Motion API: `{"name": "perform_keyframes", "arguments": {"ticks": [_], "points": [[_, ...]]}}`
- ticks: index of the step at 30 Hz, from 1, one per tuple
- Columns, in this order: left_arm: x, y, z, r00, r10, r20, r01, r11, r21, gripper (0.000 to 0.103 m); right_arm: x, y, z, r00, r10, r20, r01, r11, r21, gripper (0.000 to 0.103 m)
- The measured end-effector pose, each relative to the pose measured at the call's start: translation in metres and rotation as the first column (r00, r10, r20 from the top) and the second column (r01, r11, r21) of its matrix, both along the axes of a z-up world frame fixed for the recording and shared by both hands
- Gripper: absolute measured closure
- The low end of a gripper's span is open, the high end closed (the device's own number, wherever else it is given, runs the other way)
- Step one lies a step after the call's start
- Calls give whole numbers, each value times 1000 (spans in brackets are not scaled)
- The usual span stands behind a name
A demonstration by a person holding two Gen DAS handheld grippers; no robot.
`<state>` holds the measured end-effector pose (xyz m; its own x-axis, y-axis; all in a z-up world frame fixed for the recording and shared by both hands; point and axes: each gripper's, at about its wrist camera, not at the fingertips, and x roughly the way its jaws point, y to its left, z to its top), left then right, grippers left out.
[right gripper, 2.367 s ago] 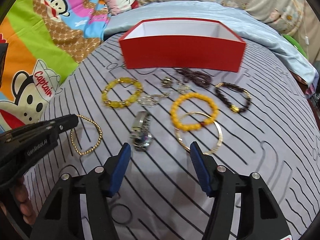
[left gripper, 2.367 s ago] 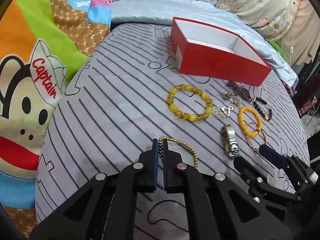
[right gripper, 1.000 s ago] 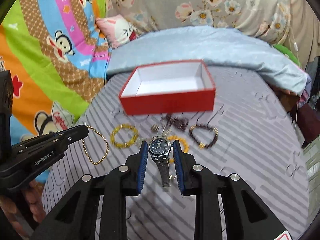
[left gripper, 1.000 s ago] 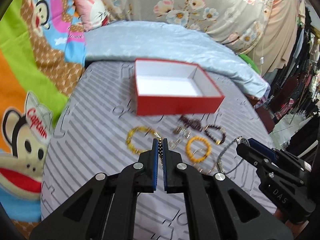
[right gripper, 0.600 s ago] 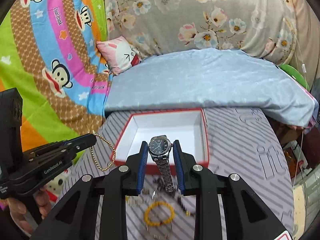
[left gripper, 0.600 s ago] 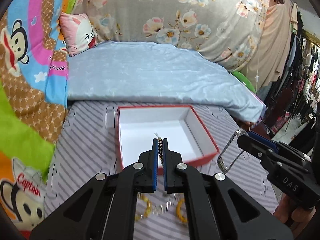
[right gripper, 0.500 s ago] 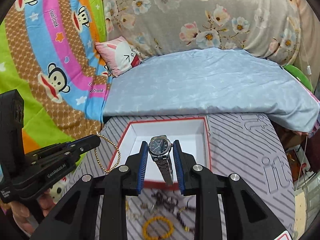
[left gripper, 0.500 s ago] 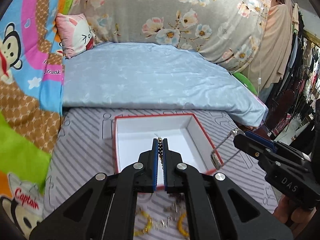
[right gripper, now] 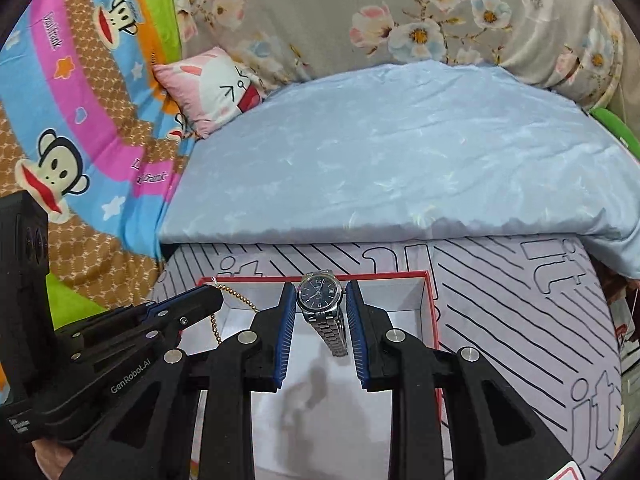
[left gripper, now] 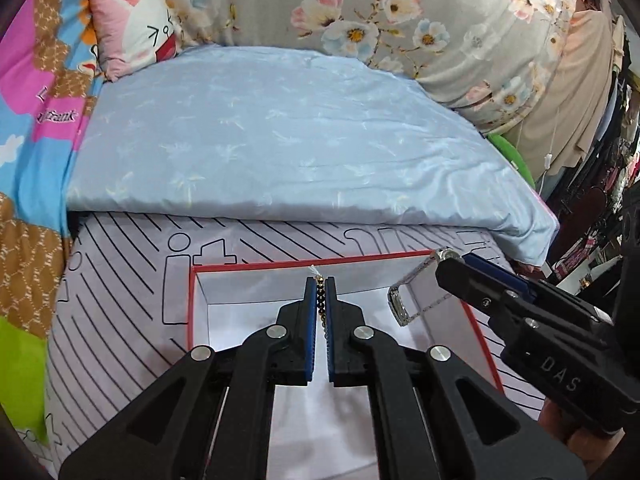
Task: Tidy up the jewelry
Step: 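Carry the gold chain and watch into the red box and open both tools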
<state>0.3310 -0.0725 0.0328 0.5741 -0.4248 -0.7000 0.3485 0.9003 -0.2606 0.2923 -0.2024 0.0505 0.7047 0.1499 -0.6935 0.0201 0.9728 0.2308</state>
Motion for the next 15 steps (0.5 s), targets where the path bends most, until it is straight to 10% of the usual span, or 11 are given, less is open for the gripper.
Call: {"name": "perform_keyframes", "arguments": {"ticks": [10, 15], "points": [[28, 0, -39, 994, 18, -105, -13, 999, 43, 99, 19, -7, -41, 994, -20, -103, 15, 999, -49, 78], [22, 11, -35, 992, 79, -98, -72, 995, 71, 59, 3, -7, -41, 995, -30, -100, 21, 996, -89, 76]]}}
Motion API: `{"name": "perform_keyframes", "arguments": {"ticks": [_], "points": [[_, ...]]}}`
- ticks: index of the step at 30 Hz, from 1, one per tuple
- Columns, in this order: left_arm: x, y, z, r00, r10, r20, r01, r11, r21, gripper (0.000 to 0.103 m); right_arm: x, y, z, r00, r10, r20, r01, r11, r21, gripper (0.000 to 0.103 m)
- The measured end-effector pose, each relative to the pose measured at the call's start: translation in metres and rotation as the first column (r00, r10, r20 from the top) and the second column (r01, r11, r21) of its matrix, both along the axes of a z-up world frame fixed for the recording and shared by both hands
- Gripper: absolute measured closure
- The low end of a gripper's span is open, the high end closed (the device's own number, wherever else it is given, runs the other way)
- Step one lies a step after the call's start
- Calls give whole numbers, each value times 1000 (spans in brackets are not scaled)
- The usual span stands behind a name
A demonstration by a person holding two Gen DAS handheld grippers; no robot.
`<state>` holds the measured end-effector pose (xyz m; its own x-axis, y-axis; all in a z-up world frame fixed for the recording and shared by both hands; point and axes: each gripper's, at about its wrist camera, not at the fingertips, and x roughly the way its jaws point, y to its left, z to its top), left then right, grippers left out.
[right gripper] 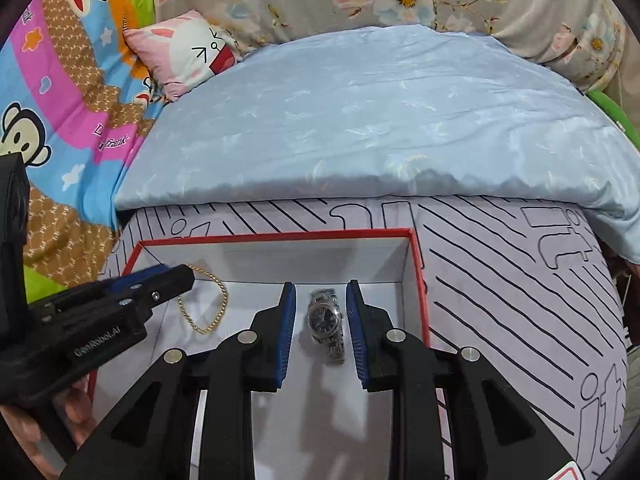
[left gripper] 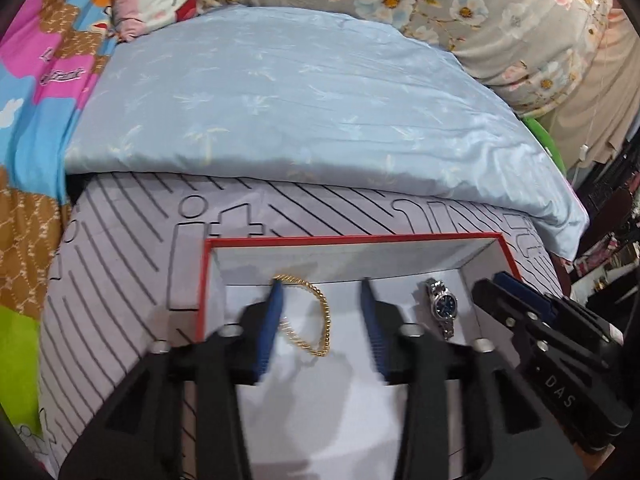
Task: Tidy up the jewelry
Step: 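Carry the gold chain and watch into the red box and open both tools, then lift both open tools out of the red box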
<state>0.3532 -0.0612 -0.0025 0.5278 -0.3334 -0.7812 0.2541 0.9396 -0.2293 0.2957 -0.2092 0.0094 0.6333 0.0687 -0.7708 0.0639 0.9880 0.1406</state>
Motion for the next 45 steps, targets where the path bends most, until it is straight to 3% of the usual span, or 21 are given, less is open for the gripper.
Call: {"name": "perform_keyframes", "arguments": {"ticks": [5, 13, 19, 23, 35, 45], "points": [[-17, 16, 10, 998, 29, 49, -31, 999, 30, 50, -22, -5, 6, 1000, -10, 17, 10, 1000, -4, 76], [-61, 50, 28, 994, 84, 74, -81, 996, -35, 49, -70, -1, 26, 997, -16, 76, 19, 999, -37, 65], [-101, 64, 41, 984, 96, 148, -100, 995, 15, 49, -112, 5, 32, 995, -21, 98, 25, 999, -43, 65], [-129, 70, 42, 985, 85, 153, -88, 996, 16, 49, -139, 8, 35, 994, -30, 104, 34, 998, -45, 65], [-204, 79, 9, 993, 57, 104, -60, 998, 27, 49, -214, 17, 22, 995, -66, 74, 69, 997, -40, 64], [-228, 88, -32, 996, 71, 51, -75, 995, 64, 49, -256, 23, -7, 996, -91, 10, 92, 995, -37, 64]]}}
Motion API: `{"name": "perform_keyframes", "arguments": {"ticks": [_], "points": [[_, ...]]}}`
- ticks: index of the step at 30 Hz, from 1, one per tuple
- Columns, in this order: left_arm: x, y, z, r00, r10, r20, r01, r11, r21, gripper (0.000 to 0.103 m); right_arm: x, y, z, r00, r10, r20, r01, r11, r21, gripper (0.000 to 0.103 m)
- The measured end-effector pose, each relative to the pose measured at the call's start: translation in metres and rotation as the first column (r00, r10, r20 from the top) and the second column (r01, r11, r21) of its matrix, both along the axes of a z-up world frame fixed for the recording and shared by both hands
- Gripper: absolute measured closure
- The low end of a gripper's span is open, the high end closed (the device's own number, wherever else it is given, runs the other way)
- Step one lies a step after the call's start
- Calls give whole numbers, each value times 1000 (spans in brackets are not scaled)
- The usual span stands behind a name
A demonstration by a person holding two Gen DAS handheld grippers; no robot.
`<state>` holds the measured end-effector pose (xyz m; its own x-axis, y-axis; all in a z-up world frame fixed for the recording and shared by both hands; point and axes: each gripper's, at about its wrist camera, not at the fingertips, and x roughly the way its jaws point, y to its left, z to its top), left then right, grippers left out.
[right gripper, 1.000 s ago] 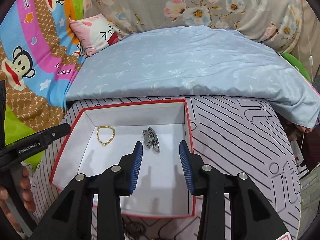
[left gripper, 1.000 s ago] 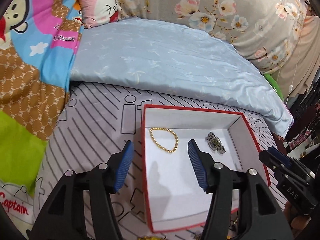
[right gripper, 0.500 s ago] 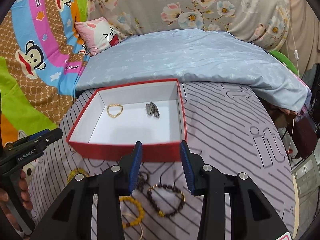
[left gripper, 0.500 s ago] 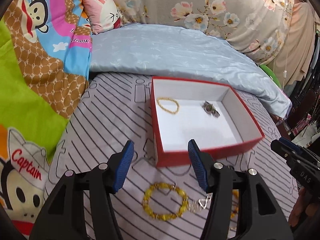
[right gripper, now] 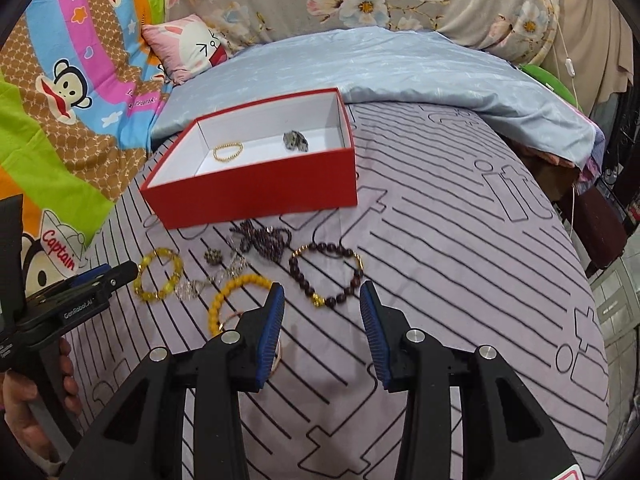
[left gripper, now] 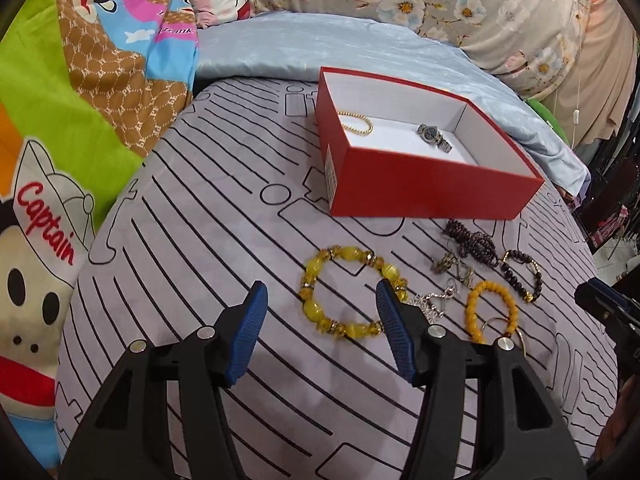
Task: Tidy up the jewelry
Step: 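Lift both open tools out of the red box, then grasp the yellow beaded bracelet with the left tool while the right tool grasps the dark brown bead bracelet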
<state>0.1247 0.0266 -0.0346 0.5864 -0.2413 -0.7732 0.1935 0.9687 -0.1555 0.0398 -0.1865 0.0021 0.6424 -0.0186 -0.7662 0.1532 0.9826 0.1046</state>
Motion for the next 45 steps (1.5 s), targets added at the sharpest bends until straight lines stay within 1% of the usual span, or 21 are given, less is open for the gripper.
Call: {"name": "perform_keyframes", "arguments": {"ticks": [6, 8, 12, 14, 17, 20, 23, 29, 34, 45], "points": [[6, -4, -14, 1000, 8, 6, -8, 999, 33, 50, -4, -2, -10, 1000, -12, -20, 13, 1000, 24, 64], [9, -5, -19, 1000, 7, 2, -7, 999, 46, 56, -3, -3, -11, 1000, -15, -23, 15, 1000, 24, 64], [10, -8, -24, 1000, 1, 16, -2, 998, 70, 60, 1, -4, -13, 999, -19, -28, 20, 1000, 22, 64], [11, -9, -25, 1000, 0, 22, -2, 997, 75, 65, 2, -5, -14, 999, -22, -30, 23, 1000, 21, 64], [12, -11, -25, 1000, -12, 24, 10, 997, 77, 84, 5, -7, -17, 999, -27, -35, 27, 999, 27, 64], [12, -12, -24, 1000, -21, 15, 20, 998, 60, 95, 6, -6, -18, 999, -27, -38, 28, 999, 23, 64], [12, -12, -23, 1000, -26, 3, 25, 999, 43, 95, 7, -7, -18, 999, -27, -41, 28, 999, 19, 64], [7, -9, -17, 998, -45, -39, 43, 998, -52, 95, 11, -9, -19, 998, -33, -47, 34, 999, 20, 64], [-3, -11, -8, 996, -73, -48, 68, 993, -100, 95, 15, -14, -21, 998, -44, -45, 45, 999, 18, 64], [-12, -18, -3, 993, -102, -57, 95, 988, -124, 95, 38, -22, -33, 997, -58, -53, 59, 998, 11, 64]]}}
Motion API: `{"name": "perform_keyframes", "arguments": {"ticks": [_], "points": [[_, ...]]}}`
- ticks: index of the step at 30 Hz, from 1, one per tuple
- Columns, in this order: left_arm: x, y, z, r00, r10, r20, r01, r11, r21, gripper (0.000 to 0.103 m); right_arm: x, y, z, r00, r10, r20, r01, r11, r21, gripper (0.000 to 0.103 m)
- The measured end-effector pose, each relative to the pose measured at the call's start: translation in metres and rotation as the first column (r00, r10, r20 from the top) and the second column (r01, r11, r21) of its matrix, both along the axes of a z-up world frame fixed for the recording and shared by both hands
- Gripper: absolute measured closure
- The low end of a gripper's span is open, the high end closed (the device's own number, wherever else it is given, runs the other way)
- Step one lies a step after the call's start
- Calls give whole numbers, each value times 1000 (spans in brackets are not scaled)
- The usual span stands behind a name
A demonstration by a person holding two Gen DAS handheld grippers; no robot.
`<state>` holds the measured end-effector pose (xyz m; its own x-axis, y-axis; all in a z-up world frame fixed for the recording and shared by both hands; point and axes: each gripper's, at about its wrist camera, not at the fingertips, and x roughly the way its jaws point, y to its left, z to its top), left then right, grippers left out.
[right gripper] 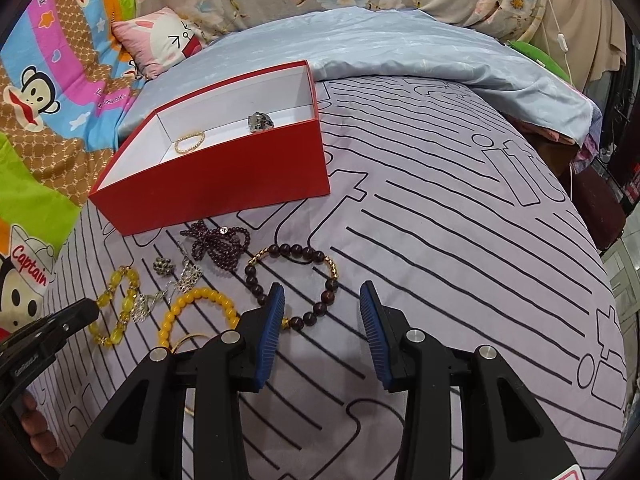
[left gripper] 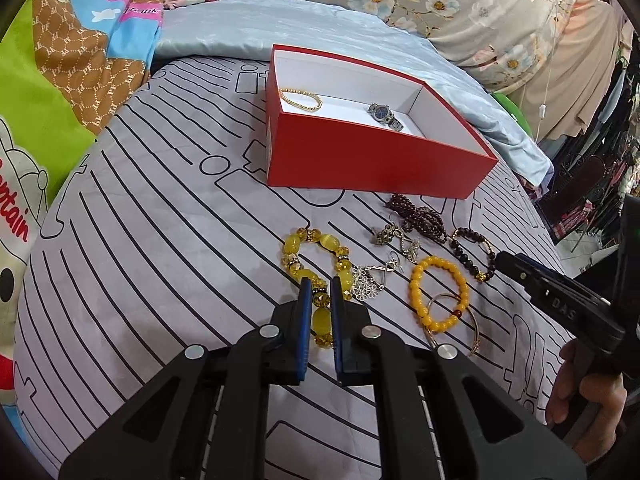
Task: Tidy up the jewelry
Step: 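Grasp the yellow beaded bracelet with the left tool while the right tool grasps the dark brown bead bracelet, then carry both bracelets into the red box and open both tools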
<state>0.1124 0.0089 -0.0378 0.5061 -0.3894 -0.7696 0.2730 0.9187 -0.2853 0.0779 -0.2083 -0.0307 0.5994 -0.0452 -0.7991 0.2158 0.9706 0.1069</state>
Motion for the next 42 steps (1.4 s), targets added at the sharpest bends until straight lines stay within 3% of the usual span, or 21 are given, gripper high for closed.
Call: {"name": "perform_keyframes", "arguments": {"ticks": [4, 6, 17, 42], "points": [[0, 1, -1, 1000, 0, -5, 0, 1000, -2, 95, 8, -2, -7, 1000, 0, -14, -1, 1000, -2, 68], [1, 2, -2, 1000, 1, -9, -1, 1000, -5, 95, 11, -2, -12, 1000, 6, -25, -7, 1000, -5, 76], [0, 3, -1, 1000, 6, -12, -6, 1000, -13, 95, 11, -2, -16, 1000, 11, -26, -11, 1000, -25, 96], [-18, 19, 83, 990, 12, 142, -1, 997, -76, 95, -42, -6, 58, 992, 11, 124, -12, 1000, 12, 96]]}}
